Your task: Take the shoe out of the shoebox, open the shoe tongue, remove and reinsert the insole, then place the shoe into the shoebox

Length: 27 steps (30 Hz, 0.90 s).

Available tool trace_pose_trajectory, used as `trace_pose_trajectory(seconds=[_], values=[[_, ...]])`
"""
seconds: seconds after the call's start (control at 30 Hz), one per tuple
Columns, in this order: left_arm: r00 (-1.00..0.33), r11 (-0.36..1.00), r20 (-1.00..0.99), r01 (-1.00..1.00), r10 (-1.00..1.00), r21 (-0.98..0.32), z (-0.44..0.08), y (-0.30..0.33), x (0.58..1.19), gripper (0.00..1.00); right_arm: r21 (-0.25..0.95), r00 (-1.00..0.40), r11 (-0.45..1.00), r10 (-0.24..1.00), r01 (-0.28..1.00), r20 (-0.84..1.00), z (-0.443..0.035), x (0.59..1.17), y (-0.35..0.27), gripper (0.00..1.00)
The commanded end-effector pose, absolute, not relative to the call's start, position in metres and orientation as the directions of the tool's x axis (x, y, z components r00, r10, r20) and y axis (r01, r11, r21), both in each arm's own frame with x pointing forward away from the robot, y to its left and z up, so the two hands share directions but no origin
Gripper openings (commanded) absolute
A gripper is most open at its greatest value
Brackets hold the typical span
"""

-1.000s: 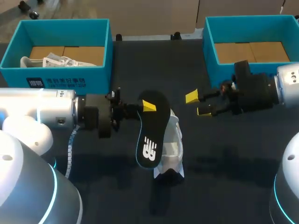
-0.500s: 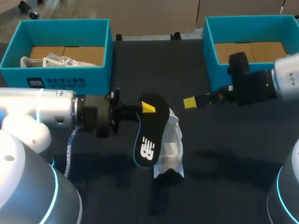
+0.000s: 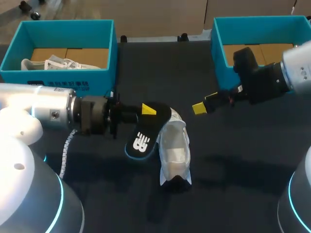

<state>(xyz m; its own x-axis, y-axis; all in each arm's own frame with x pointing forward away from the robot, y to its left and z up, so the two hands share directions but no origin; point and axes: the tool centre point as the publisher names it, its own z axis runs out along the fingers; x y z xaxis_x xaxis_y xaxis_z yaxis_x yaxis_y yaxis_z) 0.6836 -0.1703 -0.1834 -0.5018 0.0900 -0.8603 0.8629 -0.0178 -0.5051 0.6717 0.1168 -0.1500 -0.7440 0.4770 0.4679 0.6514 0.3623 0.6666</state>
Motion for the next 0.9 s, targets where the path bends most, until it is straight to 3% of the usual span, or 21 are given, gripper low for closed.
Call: trace_pose_trajectory(seconds=[0.03, 0.27, 0.87, 0.9], values=[[-0.535, -0.024, -0.841, 0.842, 0.082, -0.539, -0.182, -0.163, 0.678, 0.0, 0.694, -0.784, 0.4, 0.473, 0.598, 0.403, -0.162, 0.671, 0.116, 1.0], [-0.597, -0.049, -0.799, 0.798, 0.077, -0.601, -0.181, -0.164, 0.669, 0.0, 0.71, -0.895, 0.556, 0.366, 0.432, 0.257, -0.178, 0.671, 0.114, 1.0], [-0.619, -0.047, -0.78, 0.78, 0.086, -0.624, -0.184, -0.165, 0.668, 0.0, 0.694, -0.896, 0.576, 0.359, 0.432, 0.26, -0.182, 0.67, 0.113, 1.0], [-0.619, -0.047, -0.78, 0.78, 0.086, -0.624, -0.184, -0.165, 0.668, 0.0, 0.665, -0.907, 0.624, 0.355, 0.41, 0.226, -0.184, 0.67, 0.113, 1.0]])
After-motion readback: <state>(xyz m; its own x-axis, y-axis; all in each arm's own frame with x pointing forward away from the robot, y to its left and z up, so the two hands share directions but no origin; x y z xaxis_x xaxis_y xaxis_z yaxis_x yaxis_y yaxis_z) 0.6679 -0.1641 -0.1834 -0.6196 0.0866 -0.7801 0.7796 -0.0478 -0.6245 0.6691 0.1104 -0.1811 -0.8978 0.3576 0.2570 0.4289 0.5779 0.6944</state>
